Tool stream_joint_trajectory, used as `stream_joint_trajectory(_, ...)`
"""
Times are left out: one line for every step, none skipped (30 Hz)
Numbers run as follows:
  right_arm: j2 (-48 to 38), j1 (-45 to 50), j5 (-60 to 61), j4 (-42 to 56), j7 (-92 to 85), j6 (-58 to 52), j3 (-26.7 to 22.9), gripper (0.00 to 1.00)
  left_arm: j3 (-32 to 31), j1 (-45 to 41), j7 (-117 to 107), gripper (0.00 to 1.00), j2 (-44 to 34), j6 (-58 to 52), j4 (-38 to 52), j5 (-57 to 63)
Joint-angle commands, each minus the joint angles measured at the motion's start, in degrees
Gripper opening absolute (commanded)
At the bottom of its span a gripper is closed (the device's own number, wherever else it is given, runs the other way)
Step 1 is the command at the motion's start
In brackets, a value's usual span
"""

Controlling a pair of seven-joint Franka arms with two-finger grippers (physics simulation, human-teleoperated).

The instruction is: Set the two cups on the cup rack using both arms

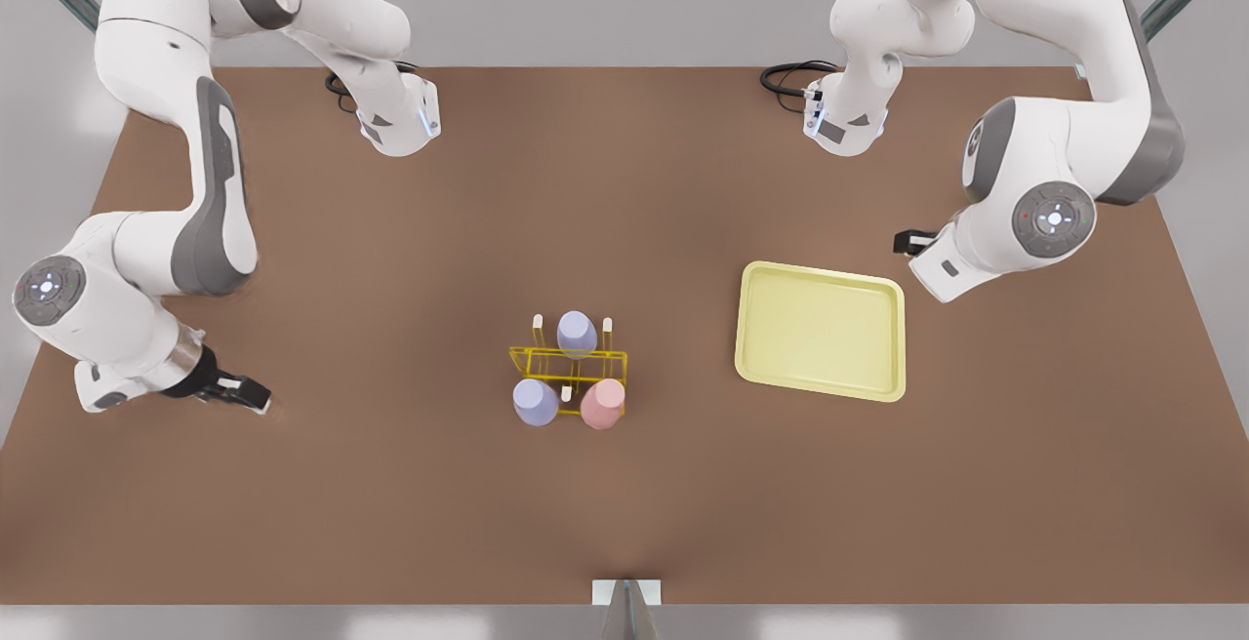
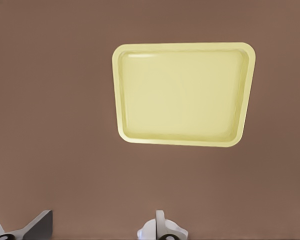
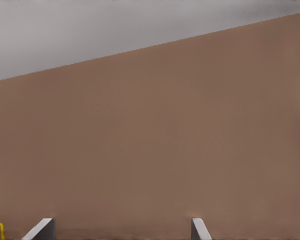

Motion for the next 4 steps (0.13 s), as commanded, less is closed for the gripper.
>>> stream_joint_trajectory(-4.19,-0.28,2.50,0.13,-8.11,-18.69,-0.04,1.00,0.00,-0.06,5.94,1.00,0.04,-1.09,0.02,0.07)
stream_joint_trajectory(-5.16,-0.28,4.71,0.40,-5.05,-19.67,-0.04,1.00,0.00,-0.06,5.94,1.00,0.04,-1.09,0.11,0.07)
stream_joint_trajectory(-7.71,-0.20,4.72,-0.30,-5.91,-21.52,0.04,1.00,0.00,-0.06,5.94,1.00,-0.05,-1.09,0.11,0.07)
stream_joint_trajectory(-10.00,-0.28,4.89,-1.70,-8.02,-22.31,0.04,1.00,0.00,-0.06,5.94,1.00,-0.05,-1.44,0.11,-0.02)
